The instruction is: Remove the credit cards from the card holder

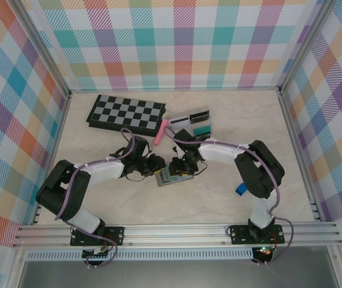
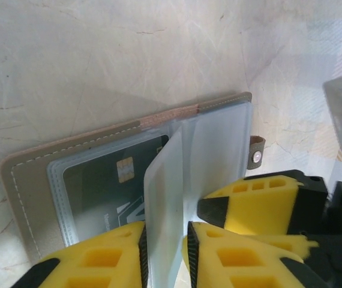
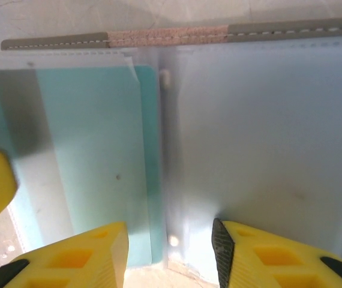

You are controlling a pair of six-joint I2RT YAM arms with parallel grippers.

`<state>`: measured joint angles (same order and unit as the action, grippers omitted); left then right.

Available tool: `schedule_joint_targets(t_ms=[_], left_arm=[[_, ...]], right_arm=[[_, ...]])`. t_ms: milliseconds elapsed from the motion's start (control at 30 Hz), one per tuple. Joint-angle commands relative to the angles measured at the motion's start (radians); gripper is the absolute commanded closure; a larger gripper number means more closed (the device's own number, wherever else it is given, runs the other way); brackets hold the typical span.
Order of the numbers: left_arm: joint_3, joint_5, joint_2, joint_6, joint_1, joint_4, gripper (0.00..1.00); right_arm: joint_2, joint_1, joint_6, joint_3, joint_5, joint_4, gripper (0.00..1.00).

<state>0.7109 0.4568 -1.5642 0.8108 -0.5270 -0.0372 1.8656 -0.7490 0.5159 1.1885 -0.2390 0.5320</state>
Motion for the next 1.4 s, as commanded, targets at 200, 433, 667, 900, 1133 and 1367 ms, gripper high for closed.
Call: schedule_joint_targets(t_ms=[200,433,667,900,1133,1367], left_arm=[[0.027,0.000,-0.040,-0.026,0.007,0.053,0.90],[0.155,-0.108,0.005,-0.215,0.010,0.422,0.96],[0.268,-0.145,0.027,-0.292,0.010,0.579,0.89],[0.241,-0.020,-0.022,-0.143,-0.012,0.414,0.62],[0.234,0.034,-0.052,-0.069,-0.045,0.298,0.55],[0.231,-0.044,-0.012,-0.019,-0.032,0.305,0.54]], right_arm=[[-0.166,0.038,0.022,-0.069,0.124,-0.030,0.53],[-0.231,0.077,0.031,-0.105,0.167,-0.038,0.52],[-0.242,0.088,0.042,-0.122,0.166,-0.056,0.52],[-0.254,0.098,0.049,-0.128,0.170,-0.052,0.53],[-0.266,0.113,0.062,-0.136,0.170,-0.050,0.53],[-0.273,0.119,0.047,-0.135,0.156,-0.058,0.52]])
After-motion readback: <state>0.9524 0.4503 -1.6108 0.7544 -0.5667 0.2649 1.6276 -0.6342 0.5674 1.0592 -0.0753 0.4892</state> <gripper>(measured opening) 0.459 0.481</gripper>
